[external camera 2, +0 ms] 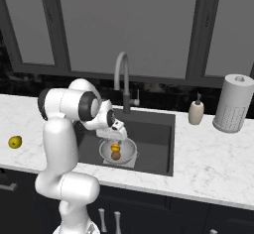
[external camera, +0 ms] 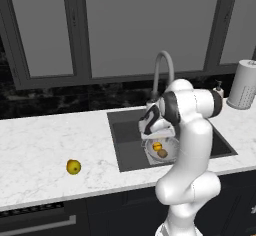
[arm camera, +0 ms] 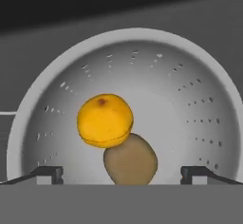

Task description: Put the colander in the sink, put the kiwi, pear, tangerine in the colander, and turn on the sink faucet and pour water over the colander.

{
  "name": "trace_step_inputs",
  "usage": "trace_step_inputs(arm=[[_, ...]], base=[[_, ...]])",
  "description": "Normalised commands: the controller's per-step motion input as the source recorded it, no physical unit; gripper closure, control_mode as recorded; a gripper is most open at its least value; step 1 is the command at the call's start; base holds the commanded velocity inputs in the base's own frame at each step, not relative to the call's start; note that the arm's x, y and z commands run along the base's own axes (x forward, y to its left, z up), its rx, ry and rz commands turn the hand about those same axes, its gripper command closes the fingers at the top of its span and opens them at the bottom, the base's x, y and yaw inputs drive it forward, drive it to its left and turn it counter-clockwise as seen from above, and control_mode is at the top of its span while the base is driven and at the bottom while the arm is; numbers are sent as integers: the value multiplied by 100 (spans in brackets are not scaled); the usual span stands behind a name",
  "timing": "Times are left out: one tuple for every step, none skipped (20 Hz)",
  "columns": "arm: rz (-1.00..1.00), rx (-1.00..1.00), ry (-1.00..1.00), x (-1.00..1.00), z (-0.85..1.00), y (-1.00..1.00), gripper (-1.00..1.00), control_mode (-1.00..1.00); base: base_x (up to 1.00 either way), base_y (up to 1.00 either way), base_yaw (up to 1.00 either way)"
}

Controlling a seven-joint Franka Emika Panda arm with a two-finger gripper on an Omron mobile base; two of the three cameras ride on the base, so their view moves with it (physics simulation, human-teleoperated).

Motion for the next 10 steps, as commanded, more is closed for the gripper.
trace_step_inputs(arm=[[0,5,0,-52,71,7,-100,-100],[0,3,0,-53,70,9,-100,-100],[0,1,0,-57,68,12,-100,-100],[0,0,0,-59,67,17,-100,-100],[0,0,0,-57,68,19,-100,-100],[0,0,0,-54,69,22,-100,-100],[0,0,0,-54,71,21,-100,-100],[0,0,0,-55,69,21,-100,-100],[0,0,0,-58,69,23,-100,-100],[0,0,0,-60,67,24,-100,-100]], base=[[0,0,0],[0,0,0],[0,0,0],[0,0,0],[0,0,0],[0,0,0],[0,0,0],[0,0,0],[0,0,0],[0,0,0]])
